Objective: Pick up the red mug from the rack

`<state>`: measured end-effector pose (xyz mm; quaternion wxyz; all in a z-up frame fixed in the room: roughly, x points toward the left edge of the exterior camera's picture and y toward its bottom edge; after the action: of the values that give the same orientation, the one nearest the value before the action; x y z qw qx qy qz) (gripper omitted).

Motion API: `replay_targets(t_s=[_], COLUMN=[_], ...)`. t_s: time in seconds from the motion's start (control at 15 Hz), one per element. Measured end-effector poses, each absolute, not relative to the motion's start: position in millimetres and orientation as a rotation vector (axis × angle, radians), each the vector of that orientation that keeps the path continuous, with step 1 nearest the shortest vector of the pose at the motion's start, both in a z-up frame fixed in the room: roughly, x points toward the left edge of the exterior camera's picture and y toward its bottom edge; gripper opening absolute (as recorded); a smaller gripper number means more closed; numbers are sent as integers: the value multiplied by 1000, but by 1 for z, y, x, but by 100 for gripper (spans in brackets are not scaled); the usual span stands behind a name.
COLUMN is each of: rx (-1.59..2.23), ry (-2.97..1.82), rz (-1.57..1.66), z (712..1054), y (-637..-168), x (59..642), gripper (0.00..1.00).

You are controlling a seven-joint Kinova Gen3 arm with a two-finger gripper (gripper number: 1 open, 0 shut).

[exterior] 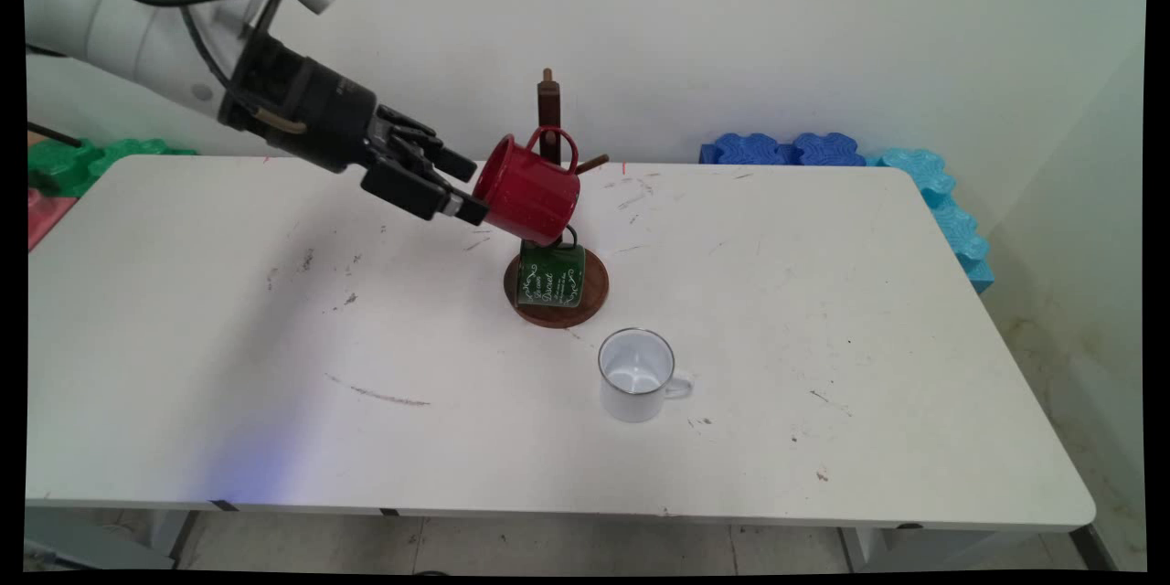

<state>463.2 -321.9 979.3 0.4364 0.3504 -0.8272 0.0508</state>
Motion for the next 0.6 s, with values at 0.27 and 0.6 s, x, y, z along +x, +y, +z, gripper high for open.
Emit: replay_targets(t_s=[0.27,0.6], rx=[902,927], ry=[-2038,-2019], rz=[99,75], z=[972,965], y=[-324,-327], x=[457,449], gripper=[100,100])
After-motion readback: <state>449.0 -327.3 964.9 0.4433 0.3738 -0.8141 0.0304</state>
